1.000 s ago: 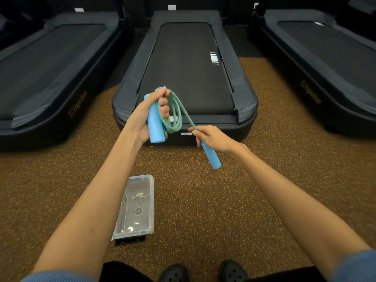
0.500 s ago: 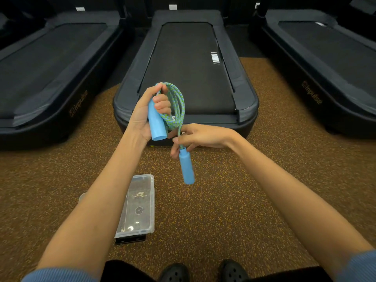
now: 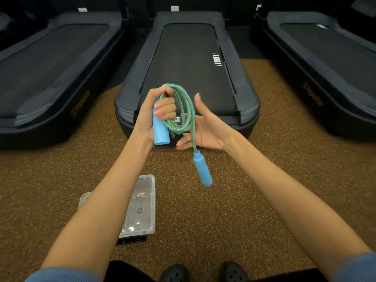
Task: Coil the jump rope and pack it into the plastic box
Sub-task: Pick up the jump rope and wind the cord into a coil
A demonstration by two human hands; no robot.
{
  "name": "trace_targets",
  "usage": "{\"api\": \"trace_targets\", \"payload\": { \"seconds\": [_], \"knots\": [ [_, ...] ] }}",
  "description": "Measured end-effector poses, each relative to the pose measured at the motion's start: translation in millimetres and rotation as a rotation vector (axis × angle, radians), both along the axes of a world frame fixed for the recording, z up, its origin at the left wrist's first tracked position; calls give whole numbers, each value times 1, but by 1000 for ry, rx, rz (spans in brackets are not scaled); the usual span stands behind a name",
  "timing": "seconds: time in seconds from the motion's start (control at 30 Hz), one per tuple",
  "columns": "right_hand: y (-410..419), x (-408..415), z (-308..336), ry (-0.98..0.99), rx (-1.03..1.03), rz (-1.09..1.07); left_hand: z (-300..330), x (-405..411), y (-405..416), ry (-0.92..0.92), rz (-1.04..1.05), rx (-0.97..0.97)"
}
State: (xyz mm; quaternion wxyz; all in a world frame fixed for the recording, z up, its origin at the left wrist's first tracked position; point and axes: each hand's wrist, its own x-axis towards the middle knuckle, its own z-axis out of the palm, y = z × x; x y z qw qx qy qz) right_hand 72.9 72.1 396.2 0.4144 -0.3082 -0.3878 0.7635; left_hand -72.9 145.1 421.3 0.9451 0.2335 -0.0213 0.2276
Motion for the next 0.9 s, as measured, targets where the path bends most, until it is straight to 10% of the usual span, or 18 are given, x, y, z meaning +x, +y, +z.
{"api": "trace_targets", "payload": {
  "seconds": [0.9],
  "knots": [
    [10,-24,-3,-175,42,-498,-6,-7,5,4,20,-19]
  ]
}}
